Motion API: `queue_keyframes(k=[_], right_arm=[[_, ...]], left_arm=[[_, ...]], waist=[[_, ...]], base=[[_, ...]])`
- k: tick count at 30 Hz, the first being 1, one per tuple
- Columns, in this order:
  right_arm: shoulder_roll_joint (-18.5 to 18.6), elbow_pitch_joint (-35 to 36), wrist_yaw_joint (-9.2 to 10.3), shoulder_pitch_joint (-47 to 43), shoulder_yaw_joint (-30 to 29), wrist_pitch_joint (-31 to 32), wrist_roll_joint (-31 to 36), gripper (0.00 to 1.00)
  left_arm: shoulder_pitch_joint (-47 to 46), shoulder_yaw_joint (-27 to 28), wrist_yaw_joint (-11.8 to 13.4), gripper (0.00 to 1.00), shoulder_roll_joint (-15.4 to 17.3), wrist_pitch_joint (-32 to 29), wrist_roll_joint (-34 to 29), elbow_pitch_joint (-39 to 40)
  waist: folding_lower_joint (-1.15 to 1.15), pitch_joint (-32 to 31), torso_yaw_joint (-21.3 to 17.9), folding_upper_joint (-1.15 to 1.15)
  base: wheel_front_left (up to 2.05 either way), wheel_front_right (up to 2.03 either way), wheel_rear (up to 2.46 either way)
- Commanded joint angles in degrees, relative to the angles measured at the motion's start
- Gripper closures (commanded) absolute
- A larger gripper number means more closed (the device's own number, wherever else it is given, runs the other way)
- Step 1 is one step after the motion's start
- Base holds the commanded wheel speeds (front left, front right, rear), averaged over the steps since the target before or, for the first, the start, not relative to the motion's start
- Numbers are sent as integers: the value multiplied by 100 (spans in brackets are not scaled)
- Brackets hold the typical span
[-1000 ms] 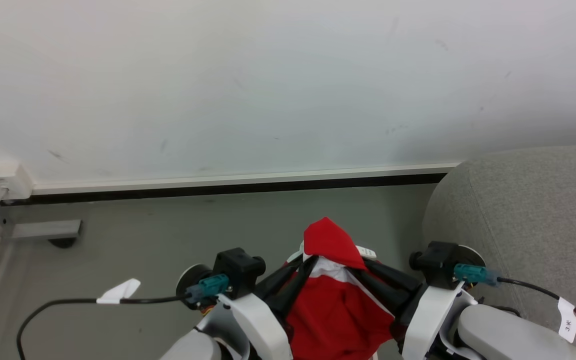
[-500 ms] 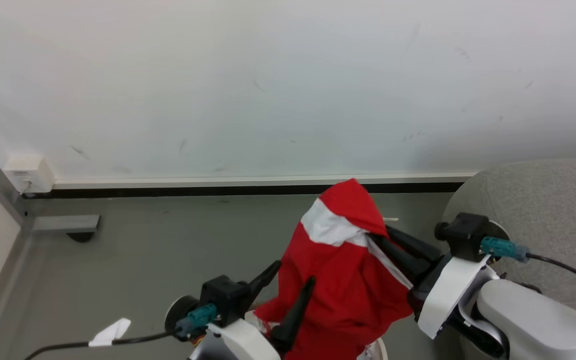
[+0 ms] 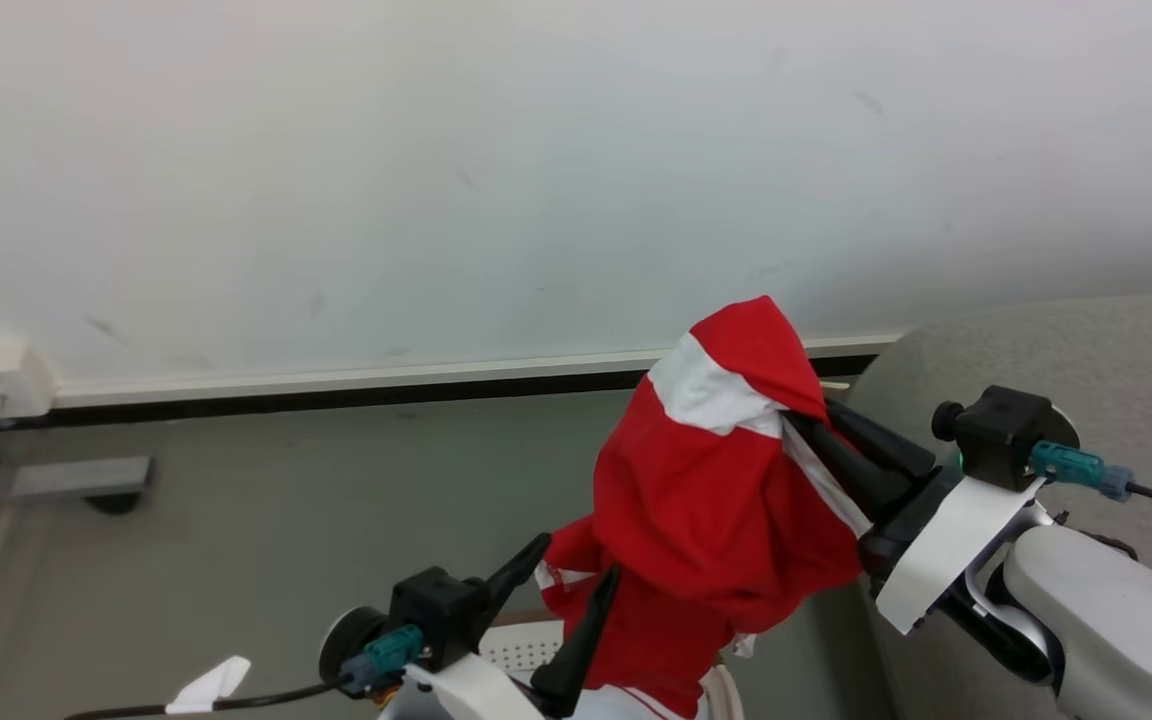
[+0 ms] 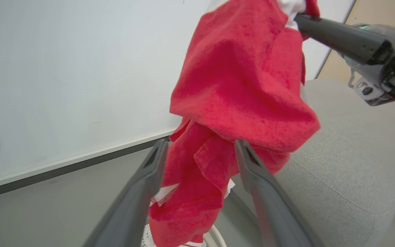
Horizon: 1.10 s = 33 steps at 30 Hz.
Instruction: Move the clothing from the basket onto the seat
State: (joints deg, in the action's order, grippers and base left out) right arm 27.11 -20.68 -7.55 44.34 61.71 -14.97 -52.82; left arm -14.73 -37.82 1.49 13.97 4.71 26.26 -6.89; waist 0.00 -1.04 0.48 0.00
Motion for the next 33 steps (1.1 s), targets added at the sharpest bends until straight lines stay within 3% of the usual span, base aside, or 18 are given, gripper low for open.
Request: queue_keyframes(k=[1,17,25,33], right_arm=[[45,26,12,-32,-67,-32,68,100],[627,350,12,-118,-741,-27,187,100],[808,481,13,-131,-1099,-28,199,100],[1058,381,13,362,-1869,-27,482,100]], left_arm=[[40,-16,2,0,32,27,11,24],[-92,-127,-1,0,-67,51,47,86],[-181,-184,-2,0,-108,55,45,80],[-445,-239,-71,0,-132,-7,-24,127]], waist=[[0,10,-165,0],[0,95,-1357,0],[0,199,-1488,0],[0,566,-1332,0]], base=[[0,0,0],[0,0,0],[0,0,0],[0,0,0]])
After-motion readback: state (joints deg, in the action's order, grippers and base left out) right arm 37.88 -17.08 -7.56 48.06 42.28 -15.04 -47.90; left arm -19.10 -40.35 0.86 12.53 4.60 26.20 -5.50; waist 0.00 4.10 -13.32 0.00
